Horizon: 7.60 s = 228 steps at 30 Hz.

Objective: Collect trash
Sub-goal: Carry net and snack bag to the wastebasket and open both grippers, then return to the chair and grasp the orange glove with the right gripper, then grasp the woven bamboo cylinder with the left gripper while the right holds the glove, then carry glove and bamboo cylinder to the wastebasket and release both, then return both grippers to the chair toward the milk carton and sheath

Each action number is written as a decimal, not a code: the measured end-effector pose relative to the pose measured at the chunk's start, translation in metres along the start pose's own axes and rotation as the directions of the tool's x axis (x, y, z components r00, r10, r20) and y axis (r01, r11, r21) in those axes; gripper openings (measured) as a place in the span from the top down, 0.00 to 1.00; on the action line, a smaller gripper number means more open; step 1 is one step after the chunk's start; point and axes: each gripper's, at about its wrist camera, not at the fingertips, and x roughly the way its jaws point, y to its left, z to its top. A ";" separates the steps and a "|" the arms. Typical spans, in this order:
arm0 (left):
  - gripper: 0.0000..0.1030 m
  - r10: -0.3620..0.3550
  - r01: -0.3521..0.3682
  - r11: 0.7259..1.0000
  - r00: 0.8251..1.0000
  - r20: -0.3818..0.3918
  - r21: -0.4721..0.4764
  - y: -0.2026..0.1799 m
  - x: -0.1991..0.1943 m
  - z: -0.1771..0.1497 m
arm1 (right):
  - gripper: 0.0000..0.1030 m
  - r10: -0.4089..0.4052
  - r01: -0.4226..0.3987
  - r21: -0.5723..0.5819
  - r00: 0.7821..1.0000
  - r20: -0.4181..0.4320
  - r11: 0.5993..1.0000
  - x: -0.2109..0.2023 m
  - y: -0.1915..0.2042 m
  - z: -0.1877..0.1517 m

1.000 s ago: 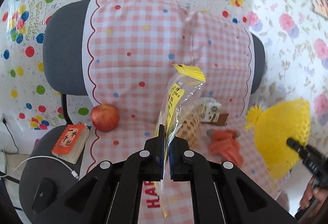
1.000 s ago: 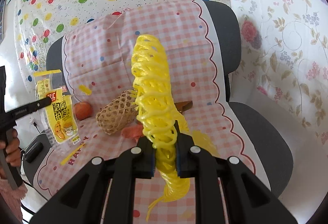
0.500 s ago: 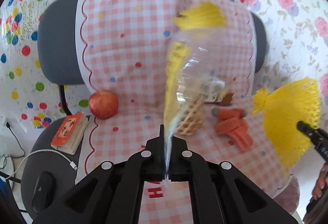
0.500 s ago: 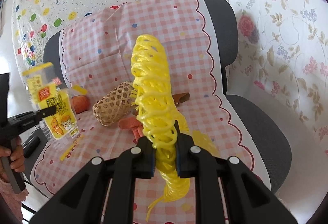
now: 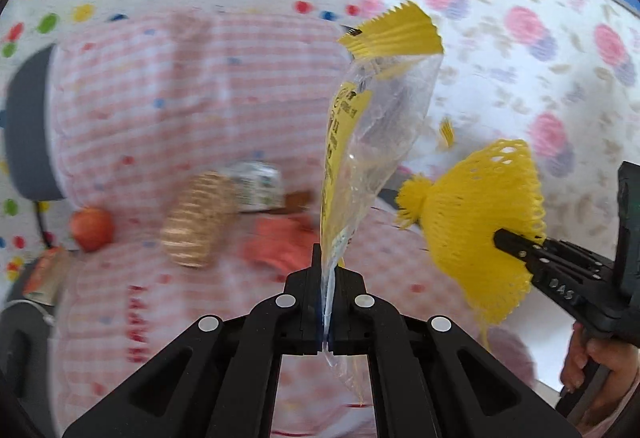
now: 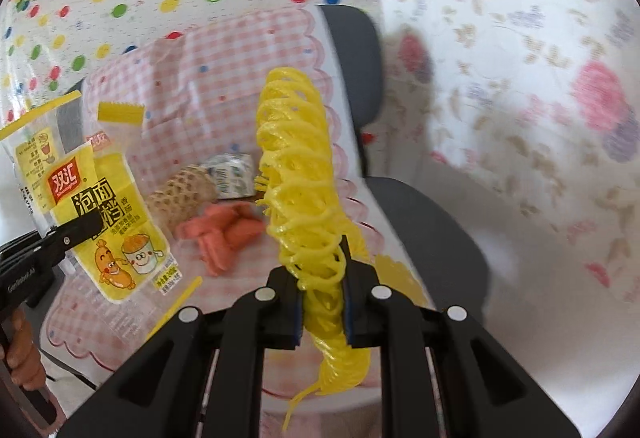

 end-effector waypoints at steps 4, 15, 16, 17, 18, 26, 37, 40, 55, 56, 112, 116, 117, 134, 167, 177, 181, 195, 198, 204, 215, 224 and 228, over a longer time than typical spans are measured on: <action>0.99 -0.111 0.111 0.991 0.994 -0.012 0.068 -0.047 0.009 -0.014 | 0.87 -0.094 0.095 0.031 0.995 -0.017 0.995 -0.024 -0.030 -0.020; 0.98 -0.350 0.374 0.914 0.922 -0.162 0.155 -0.155 0.056 -0.063 | 0.86 -0.278 0.301 0.141 0.948 -0.157 0.943 -0.069 -0.104 -0.091; 0.98 -0.359 0.387 0.908 0.916 -0.178 0.160 -0.163 0.060 -0.067 | 0.86 -0.286 0.312 0.149 0.943 -0.170 0.938 -0.070 -0.109 -0.096; 0.98 -0.368 0.401 0.901 0.909 -0.198 0.166 -0.172 0.066 -0.073 | 0.86 -0.296 0.327 0.162 0.936 -0.189 0.931 -0.071 -0.117 -0.104; 0.98 -0.375 0.412 0.895 0.902 -0.213 0.172 -0.179 0.071 -0.077 | 0.86 -0.300 0.335 0.172 0.933 -0.201 0.926 -0.072 -0.121 -0.109; 0.96 -0.389 0.462 0.862 0.867 -0.312 0.209 -0.220 0.110 -0.100 | 0.85 -0.305 0.368 0.243 0.916 -0.260 0.898 -0.060 -0.156 -0.135; 0.62 -0.355 0.435 0.876 0.874 -0.331 0.210 -0.230 0.133 -0.099 | 0.59 -0.287 0.365 0.285 0.916 -0.281 0.886 -0.049 -0.183 -0.134; 0.62 -0.340 0.411 0.890 0.886 -0.314 0.197 -0.218 0.127 -0.092 | 0.59 -0.291 0.362 0.289 0.921 -0.261 0.886 -0.052 -0.185 -0.129; 0.52 -0.171 0.199 0.968 0.968 -0.182 0.151 -0.109 0.059 -0.055 | 0.59 -0.199 0.216 0.209 0.975 -0.102 0.954 -0.063 -0.121 -0.070; 0.52 -0.139 0.165 0.975 0.976 -0.169 0.150 -0.096 0.051 -0.053 | 0.59 -0.176 0.191 0.191 0.980 -0.093 0.963 -0.059 -0.112 -0.063; 0.23 0.381 -0.412 0.904 0.897 -0.222 -0.113 0.160 0.062 -0.006 | 0.77 0.192 -0.232 -0.097 0.931 -0.311 0.968 0.226 0.145 0.032; 0.23 0.367 -0.394 0.915 0.902 -0.229 -0.089 0.152 0.061 -0.011 | 0.88 0.194 -0.212 -0.055 0.955 -0.226 0.976 0.192 0.114 0.038; 0.23 0.362 -0.388 0.918 0.904 -0.229 -0.078 0.150 0.062 -0.011 | 0.88 0.195 -0.210 -0.051 0.957 -0.212 0.976 0.182 0.105 0.040; 0.13 0.349 -0.369 0.929 0.883 -0.312 -0.004 0.156 0.174 0.047 | 0.88 0.208 -0.212 -0.013 0.967 -0.147 0.977 0.128 0.061 0.043; 0.29 0.272 -0.288 0.955 0.945 -0.182 -0.067 0.104 0.046 0.008 | 0.88 0.275 -0.275 0.020 0.952 -0.131 0.961 0.079 0.063 0.026; 0.29 0.129 -0.134 0.991 0.985 -0.114 -0.032 0.024 0.029 -0.023 | 0.88 0.171 -0.170 0.018 0.981 -0.087 0.985 0.021 0.027 0.000; 0.29 0.051 -0.051 0.999 0.992 -0.111 0.003 -0.011 0.031 -0.031 | 0.88 0.109 -0.106 0.039 0.991 -0.080 0.994 -0.002 0.001 -0.014; 0.29 -0.209 0.232 0.961 0.966 -0.154 0.149 -0.140 0.056 -0.047 | 0.88 -0.165 0.175 0.136 0.983 -0.085 0.975 -0.080 -0.100 -0.057; 0.29 -0.237 0.268 0.947 0.955 -0.179 0.174 -0.161 0.062 -0.056 | 0.88 -0.192 0.209 0.167 0.975 -0.113 0.964 -0.083 -0.117 -0.073; 0.28 -0.282 0.334 0.920 0.928 -0.245 0.206 -0.199 0.083 -0.078 | 0.88 -0.213 0.247 0.228 0.963 -0.162 0.942 -0.079 -0.146 -0.100; 0.15 -0.286 0.362 0.901 0.910 -0.301 0.239 -0.240 0.113 -0.086 | 0.76 -0.208 0.260 0.313 0.959 -0.192 0.913 -0.066 -0.184 -0.115; 0.15 -0.221 0.278 0.940 0.938 -0.267 0.197 -0.204 0.107 -0.080 | 0.56 -0.224 0.259 0.299 0.963 -0.147 0.918 -0.075 -0.177 -0.104; 0.15 -0.182 0.230 0.956 0.953 -0.243 0.184 -0.182 0.097 -0.074 | 0.56 -0.209 0.237 0.283 0.970 -0.128 0.929 -0.077 -0.164 -0.095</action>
